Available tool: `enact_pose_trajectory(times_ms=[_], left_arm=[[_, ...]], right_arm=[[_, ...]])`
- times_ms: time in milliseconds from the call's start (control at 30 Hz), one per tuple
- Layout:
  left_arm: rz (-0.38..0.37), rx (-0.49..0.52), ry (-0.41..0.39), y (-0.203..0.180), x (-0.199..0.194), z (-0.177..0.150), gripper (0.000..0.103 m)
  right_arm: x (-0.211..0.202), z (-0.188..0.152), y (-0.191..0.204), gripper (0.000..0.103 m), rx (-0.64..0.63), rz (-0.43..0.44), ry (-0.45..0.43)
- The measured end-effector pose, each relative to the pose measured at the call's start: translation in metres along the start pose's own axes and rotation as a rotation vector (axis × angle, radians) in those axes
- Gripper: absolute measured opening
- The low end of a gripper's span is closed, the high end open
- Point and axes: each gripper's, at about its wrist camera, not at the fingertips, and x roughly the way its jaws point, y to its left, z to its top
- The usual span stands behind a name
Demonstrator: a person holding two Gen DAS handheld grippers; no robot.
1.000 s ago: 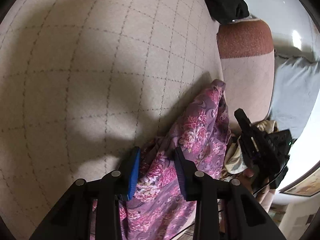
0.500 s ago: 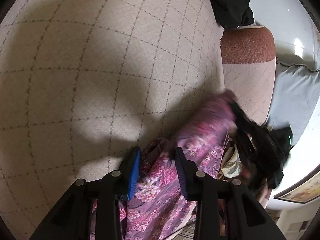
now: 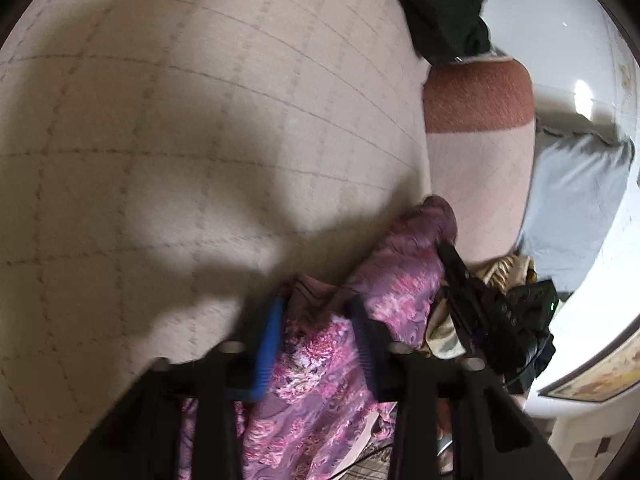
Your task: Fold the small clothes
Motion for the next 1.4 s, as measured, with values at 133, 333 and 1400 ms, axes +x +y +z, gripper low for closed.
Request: enact_pose_trajectory(times_ms=[133,333,1400], left_arm=[[-0.001,0.079,-0.066,-0.018,-0.019,-0.007,0.002],[0.06,0.115,-0.211,-0.024,-0.047,0.0,0.001],[0.298,0.192,-0.246,-0.022,-0.034,-0.003,0.007]], right_arm=[[-0.005,0.011,0.006,0.005,0.002,0.04,-0.026],[0.013,0.02,0.013,0.006,-0.01,-0.005,0.0],[-0.141,-0.342,-0.022,0.007,0.117,0.023,0.027]])
